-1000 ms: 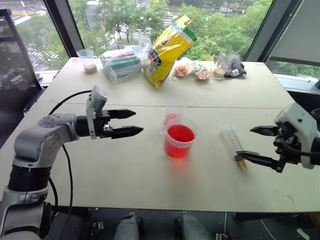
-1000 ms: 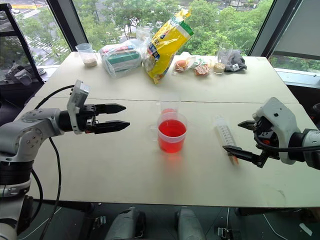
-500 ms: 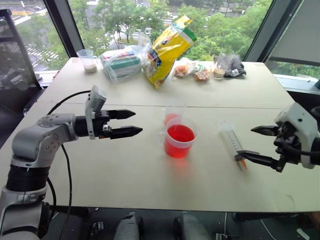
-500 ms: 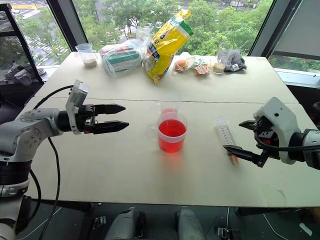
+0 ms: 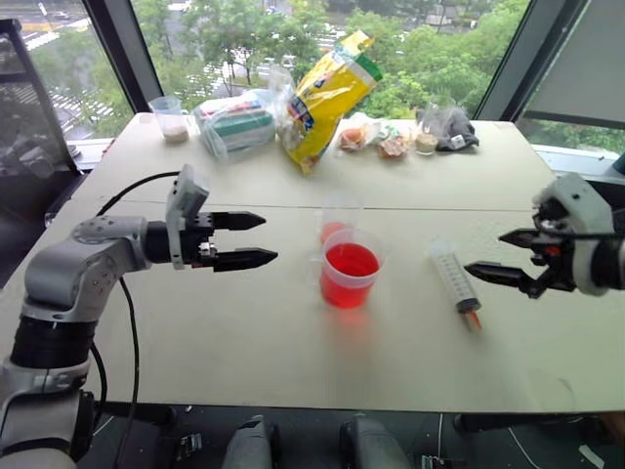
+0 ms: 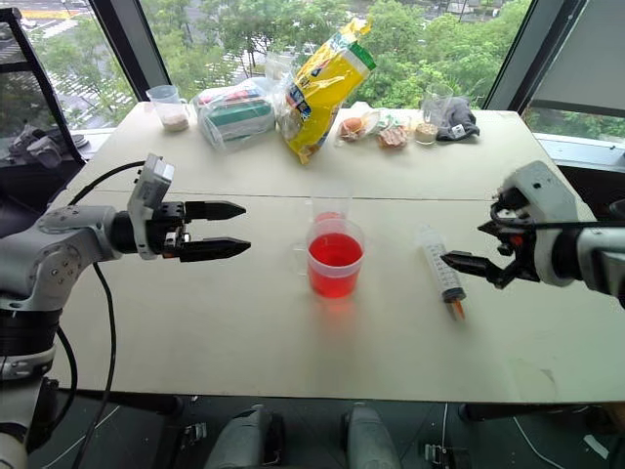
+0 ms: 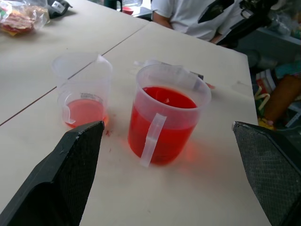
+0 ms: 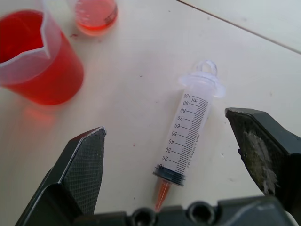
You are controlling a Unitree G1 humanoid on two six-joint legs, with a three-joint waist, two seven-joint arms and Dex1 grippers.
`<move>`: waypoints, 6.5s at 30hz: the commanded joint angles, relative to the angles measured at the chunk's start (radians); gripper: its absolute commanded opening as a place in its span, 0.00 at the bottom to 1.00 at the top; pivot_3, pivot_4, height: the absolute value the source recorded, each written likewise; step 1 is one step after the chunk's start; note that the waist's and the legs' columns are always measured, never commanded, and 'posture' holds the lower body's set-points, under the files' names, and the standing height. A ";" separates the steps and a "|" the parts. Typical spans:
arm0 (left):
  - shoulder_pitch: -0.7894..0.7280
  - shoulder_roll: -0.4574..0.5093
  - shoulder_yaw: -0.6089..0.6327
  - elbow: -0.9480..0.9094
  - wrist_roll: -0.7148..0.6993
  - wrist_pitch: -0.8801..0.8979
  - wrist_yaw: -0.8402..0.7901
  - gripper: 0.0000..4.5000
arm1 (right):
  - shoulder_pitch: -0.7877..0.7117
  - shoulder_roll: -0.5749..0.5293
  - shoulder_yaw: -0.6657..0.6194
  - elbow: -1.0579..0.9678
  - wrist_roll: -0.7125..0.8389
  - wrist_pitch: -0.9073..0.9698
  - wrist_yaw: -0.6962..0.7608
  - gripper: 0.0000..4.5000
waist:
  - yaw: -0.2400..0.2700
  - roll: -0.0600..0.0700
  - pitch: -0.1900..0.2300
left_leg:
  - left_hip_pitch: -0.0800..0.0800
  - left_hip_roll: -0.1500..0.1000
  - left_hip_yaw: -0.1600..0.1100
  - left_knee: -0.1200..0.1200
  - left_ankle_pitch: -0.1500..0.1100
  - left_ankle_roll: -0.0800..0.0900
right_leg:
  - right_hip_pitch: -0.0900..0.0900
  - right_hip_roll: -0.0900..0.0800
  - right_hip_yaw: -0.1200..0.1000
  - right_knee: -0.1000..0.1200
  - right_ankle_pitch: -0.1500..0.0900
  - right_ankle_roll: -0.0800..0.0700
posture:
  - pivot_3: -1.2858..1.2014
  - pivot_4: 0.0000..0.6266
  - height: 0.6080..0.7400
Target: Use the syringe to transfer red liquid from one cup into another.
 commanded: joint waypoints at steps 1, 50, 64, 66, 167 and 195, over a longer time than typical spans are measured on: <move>-0.034 -0.002 -0.011 0.014 0.023 -0.046 -0.026 1.00 | -0.171 0.064 0.106 0.155 -0.041 0.130 -0.086 0.98 | -0.001 0.000 0.000 | 0.000 0.000 0.001 0.000 0.000 0.000 | 0.000 0.000 0.001 0.000 0.000 0.000 | 0.52 0.24 1.00; -0.040 -0.015 -0.052 0.015 0.070 -0.131 -0.072 1.00 | -0.407 0.425 0.018 0.204 -0.268 -0.284 -0.135 0.31 | 0.004 0.001 0.000 | -0.003 0.000 0.002 -0.003 -0.001 0.001 | -0.005 0.001 0.001 0.002 0.004 0.007 | 0.52 0.24 1.00; -0.167 -0.061 -0.109 0.143 0.117 -0.136 -0.150 1.00 | -0.031 0.801 0.016 -0.281 -0.063 -0.665 -0.168 0.31 | 0.002 0.000 -0.001 | -0.001 0.000 0.001 0.000 -0.001 0.001 | -0.001 0.001 0.000 0.004 0.004 0.007 | 0.52 0.24 1.00; -0.175 -0.060 -0.109 0.148 0.120 -0.131 -0.156 1.00 | 0.045 0.812 0.088 -0.241 -0.139 -0.792 -0.152 0.31 | 0.001 0.000 -0.001 | -0.001 0.000 0.001 0.000 0.000 0.001 | -0.001 0.001 0.000 0.004 0.004 0.007 | 0.52 0.24 1.00; -0.539 -0.405 -0.066 0.297 0.042 -0.057 -0.054 0.02 | 0.304 0.803 0.347 0.021 -0.291 -1.076 -0.095 0.31 | 0.001 -0.001 0.000 | 0.000 0.000 -0.001 0.001 0.000 0.000 | -0.001 0.002 0.000 0.006 0.004 0.007 | 0.52 0.24 1.00; -0.510 -0.408 -0.058 0.274 0.050 -0.060 -0.041 0.02 | 0.285 0.789 0.335 -0.052 -0.257 -1.012 -0.106 0.31 | 0.002 -0.001 0.000 | 0.000 -0.001 -0.001 0.001 0.000 0.000 | -0.001 0.002 0.000 0.006 0.004 0.007 | 0.52 0.24 1.00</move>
